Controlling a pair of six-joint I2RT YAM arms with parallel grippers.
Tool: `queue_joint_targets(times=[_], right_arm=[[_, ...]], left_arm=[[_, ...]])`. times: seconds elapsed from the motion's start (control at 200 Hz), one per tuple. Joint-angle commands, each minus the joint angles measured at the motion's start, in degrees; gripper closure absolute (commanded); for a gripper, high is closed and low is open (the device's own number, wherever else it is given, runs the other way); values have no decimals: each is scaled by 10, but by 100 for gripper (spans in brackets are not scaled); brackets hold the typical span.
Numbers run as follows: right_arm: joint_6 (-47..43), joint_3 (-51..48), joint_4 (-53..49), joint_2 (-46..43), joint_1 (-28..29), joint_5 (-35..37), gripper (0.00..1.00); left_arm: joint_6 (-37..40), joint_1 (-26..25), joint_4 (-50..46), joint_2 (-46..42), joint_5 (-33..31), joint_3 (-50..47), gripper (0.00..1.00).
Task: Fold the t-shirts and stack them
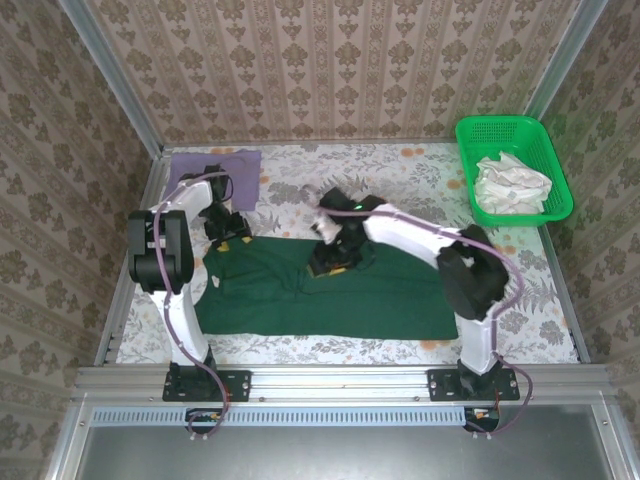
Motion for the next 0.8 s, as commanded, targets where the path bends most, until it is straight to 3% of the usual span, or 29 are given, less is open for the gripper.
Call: queue_joint_targets(times=[0.0, 0.215, 0.415, 0.64, 0.79], right_arm=[[74, -63, 58, -57, -65, 32, 50], [130, -159, 68, -75, -183, 120, 57], [149, -195, 57, -55, -212, 175, 58], [200, -240, 39, -64, -262, 187, 56], [236, -283, 48, -98, -293, 167, 56]], left_arm=[[-2, -9, -38, -54, -15, 28, 42], [-59, -58, -27, -90, -10, -7, 55], [-142, -82, 36, -56, 5, -72, 59], [-141, -134, 25, 69, 4, 14, 59], [-132, -180, 5, 157, 26, 133, 58]])
